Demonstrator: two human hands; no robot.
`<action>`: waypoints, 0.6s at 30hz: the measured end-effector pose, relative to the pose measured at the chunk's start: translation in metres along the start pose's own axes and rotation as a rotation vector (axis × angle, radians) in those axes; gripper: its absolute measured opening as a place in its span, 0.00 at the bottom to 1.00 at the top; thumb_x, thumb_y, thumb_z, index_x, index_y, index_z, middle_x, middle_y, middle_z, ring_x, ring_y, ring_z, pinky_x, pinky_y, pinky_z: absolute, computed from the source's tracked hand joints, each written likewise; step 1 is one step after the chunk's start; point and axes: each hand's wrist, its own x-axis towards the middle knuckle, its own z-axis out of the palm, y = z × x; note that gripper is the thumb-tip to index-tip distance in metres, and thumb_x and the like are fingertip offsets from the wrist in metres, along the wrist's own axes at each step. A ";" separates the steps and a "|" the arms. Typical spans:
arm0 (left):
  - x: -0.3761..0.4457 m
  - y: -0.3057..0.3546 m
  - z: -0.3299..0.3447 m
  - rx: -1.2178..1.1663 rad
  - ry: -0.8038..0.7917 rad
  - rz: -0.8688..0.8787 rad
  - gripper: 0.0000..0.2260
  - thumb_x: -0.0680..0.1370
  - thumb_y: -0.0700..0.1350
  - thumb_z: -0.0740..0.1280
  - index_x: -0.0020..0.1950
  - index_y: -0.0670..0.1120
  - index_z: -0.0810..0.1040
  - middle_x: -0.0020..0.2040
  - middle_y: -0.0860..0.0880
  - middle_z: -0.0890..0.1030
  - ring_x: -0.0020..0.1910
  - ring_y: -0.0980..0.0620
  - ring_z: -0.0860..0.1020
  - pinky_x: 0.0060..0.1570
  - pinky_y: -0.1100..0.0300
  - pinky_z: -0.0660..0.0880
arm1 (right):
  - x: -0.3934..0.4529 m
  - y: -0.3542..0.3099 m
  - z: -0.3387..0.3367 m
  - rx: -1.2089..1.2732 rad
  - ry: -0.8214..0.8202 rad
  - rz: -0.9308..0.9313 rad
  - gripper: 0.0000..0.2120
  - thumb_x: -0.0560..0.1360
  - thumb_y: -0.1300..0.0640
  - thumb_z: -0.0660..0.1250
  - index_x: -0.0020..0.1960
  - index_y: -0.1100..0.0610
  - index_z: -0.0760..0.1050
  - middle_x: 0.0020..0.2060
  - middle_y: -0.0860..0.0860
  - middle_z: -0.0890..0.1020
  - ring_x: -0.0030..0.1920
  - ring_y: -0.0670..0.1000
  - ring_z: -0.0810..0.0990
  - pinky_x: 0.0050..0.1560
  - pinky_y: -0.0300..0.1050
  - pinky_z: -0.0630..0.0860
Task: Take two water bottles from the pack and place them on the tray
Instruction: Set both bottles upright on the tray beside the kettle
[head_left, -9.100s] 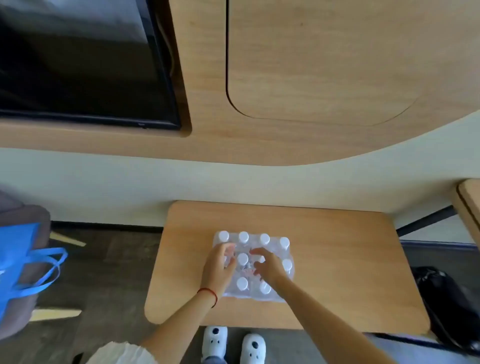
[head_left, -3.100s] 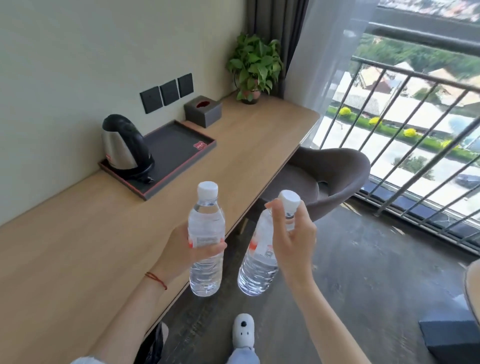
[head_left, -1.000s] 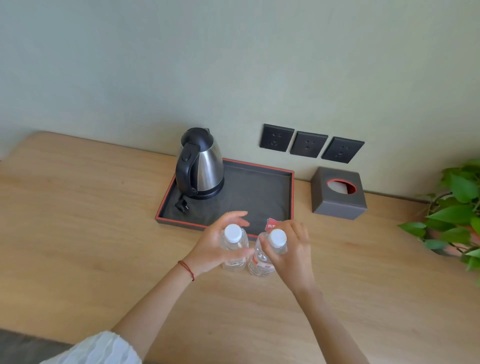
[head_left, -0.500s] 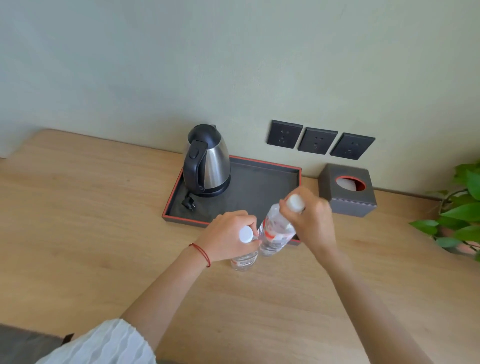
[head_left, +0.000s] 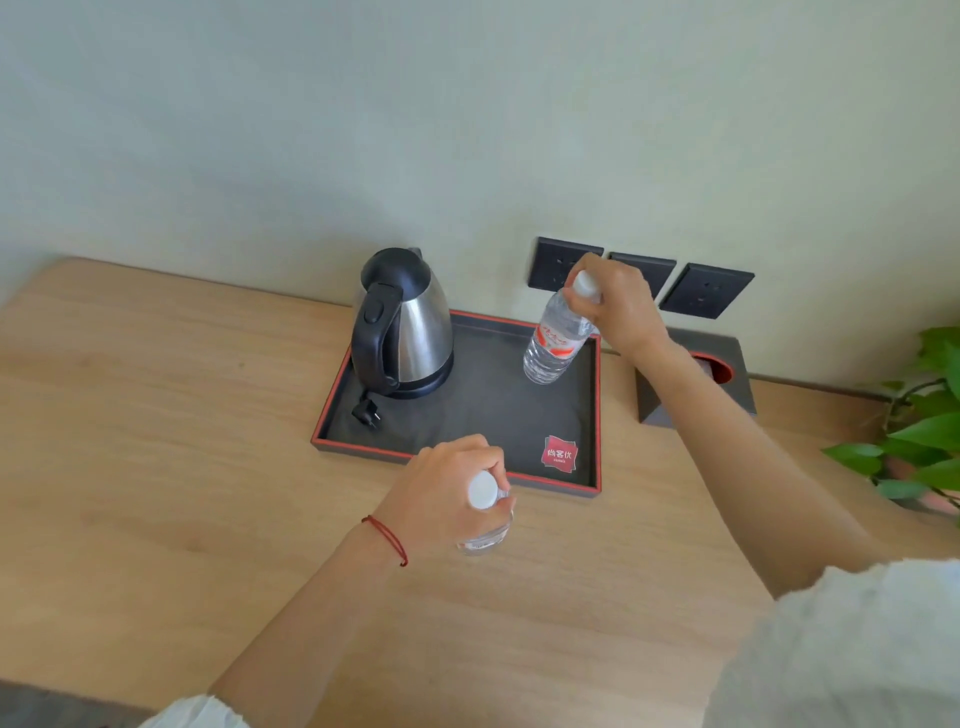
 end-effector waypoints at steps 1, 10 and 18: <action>0.000 0.000 0.000 -0.005 0.002 -0.007 0.07 0.68 0.51 0.71 0.39 0.49 0.79 0.44 0.51 0.81 0.44 0.50 0.81 0.46 0.48 0.77 | 0.006 0.005 0.001 -0.022 -0.024 -0.006 0.06 0.72 0.58 0.67 0.46 0.60 0.75 0.43 0.59 0.81 0.45 0.61 0.77 0.47 0.53 0.74; 0.000 0.002 -0.001 -0.021 0.005 -0.004 0.07 0.67 0.52 0.69 0.38 0.49 0.79 0.42 0.51 0.81 0.44 0.51 0.82 0.45 0.49 0.78 | 0.032 0.027 0.007 -0.108 -0.122 0.009 0.09 0.76 0.61 0.62 0.55 0.61 0.73 0.48 0.63 0.73 0.46 0.59 0.72 0.46 0.47 0.68; -0.002 0.001 0.002 -0.071 0.038 -0.019 0.07 0.66 0.52 0.69 0.38 0.50 0.78 0.42 0.53 0.81 0.43 0.54 0.81 0.45 0.50 0.78 | 0.047 0.016 0.008 -0.155 -0.150 0.039 0.11 0.77 0.62 0.61 0.58 0.59 0.72 0.50 0.62 0.70 0.48 0.59 0.71 0.49 0.51 0.71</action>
